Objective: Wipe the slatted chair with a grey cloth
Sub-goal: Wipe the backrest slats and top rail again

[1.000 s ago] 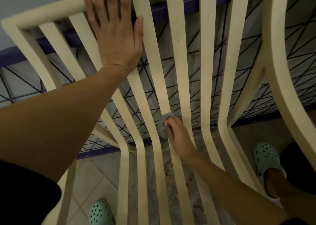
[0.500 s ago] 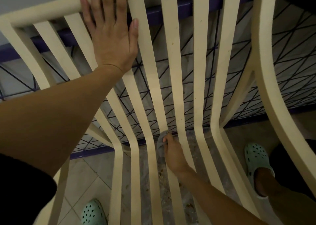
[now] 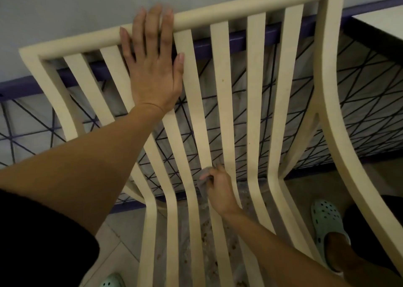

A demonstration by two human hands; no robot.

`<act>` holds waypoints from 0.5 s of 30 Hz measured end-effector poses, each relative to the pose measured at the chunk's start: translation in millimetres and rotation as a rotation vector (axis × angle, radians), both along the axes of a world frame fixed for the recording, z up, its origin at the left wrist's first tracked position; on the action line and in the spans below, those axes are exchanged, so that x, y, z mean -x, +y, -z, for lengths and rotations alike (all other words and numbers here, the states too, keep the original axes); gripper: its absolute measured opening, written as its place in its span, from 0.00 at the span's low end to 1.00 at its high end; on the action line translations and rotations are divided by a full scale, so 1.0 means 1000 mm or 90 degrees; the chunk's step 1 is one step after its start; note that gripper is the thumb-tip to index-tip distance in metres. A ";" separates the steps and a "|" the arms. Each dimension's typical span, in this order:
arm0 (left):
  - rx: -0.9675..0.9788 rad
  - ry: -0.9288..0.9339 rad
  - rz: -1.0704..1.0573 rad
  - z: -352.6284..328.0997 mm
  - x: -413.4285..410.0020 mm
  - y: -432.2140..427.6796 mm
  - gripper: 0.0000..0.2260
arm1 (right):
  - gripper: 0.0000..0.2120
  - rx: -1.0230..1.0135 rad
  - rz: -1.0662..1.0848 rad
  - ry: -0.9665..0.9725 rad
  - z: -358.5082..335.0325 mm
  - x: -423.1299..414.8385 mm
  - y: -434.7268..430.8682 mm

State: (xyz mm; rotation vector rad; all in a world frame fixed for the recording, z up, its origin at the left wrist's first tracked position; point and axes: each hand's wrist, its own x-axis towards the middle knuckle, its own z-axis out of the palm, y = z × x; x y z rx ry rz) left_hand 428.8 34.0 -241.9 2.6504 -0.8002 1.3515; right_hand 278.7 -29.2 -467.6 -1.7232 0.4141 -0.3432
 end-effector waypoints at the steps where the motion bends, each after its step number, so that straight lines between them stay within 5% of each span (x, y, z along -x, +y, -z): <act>1: 0.000 0.001 0.001 0.001 -0.001 0.000 0.28 | 0.12 0.087 0.012 -0.026 -0.008 -0.003 0.000; 3: 0.001 -0.001 0.005 0.002 -0.002 0.001 0.28 | 0.10 0.257 0.004 -0.055 -0.028 -0.013 -0.007; 6: 0.009 -0.005 0.014 0.003 -0.004 0.001 0.28 | 0.10 0.328 -0.076 -0.099 -0.050 -0.025 -0.017; 15: 0.022 -0.023 0.019 0.005 -0.009 -0.001 0.28 | 0.13 0.228 -0.102 -0.262 -0.118 -0.059 -0.036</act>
